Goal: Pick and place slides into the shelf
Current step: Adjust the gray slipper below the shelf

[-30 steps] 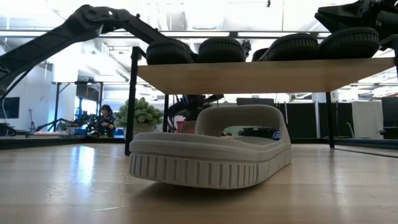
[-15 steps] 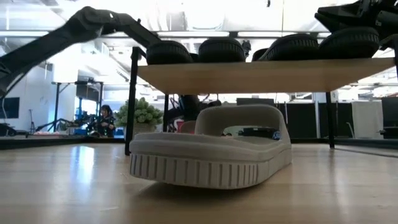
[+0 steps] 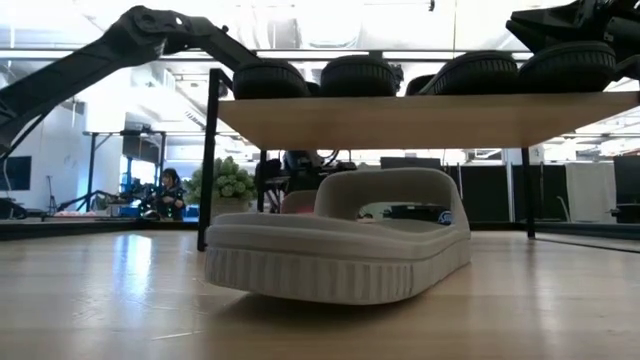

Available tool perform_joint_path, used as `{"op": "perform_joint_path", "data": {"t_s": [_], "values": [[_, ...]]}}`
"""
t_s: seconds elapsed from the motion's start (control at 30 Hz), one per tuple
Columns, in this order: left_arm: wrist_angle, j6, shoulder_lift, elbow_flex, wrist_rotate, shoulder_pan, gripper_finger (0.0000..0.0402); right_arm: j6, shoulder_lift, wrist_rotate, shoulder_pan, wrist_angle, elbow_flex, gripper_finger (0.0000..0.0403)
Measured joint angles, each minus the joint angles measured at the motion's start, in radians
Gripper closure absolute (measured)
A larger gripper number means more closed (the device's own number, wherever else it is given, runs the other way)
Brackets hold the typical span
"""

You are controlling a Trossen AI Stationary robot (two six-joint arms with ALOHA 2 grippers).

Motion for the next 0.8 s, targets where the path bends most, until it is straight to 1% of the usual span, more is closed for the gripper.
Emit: {"op": "perform_joint_path", "data": {"t_s": [0.07,0.2,0.37,0.5,0.57,0.63,0.8], "values": [[0.005,0.033,-0.005,0.008,-0.054,-0.006,0.0402,0.000,0.000,0.000,0.000,0.000,0.000,0.0364],[0.033,0.097,-0.025,0.039,-0.234,-0.010,0.0402,0.000,0.000,0.000,0.000,0.000,0.000,0.0364],[0.145,0.157,-0.069,0.063,-0.479,-0.009,0.0402,0.000,0.000,0.000,0.000,0.000,0.000,0.0364],[0.178,0.226,-0.133,0.104,-0.694,-0.016,0.0402,0.000,0.000,0.000,0.000,0.000,0.000,0.0364],[0.183,0.234,-0.173,0.116,-0.794,-0.024,0.0402,0.000,0.000,0.000,0.000,0.000,0.000,0.0364],[0.182,0.231,-0.219,0.118,-0.852,-0.037,0.0402,0.000,0.000,0.000,0.000,0.000,0.000,0.0364],[0.183,0.245,-0.350,0.114,-0.859,-0.105,0.0402,0.000,0.000,0.000,0.000,0.000,0.000,0.0364]]}}
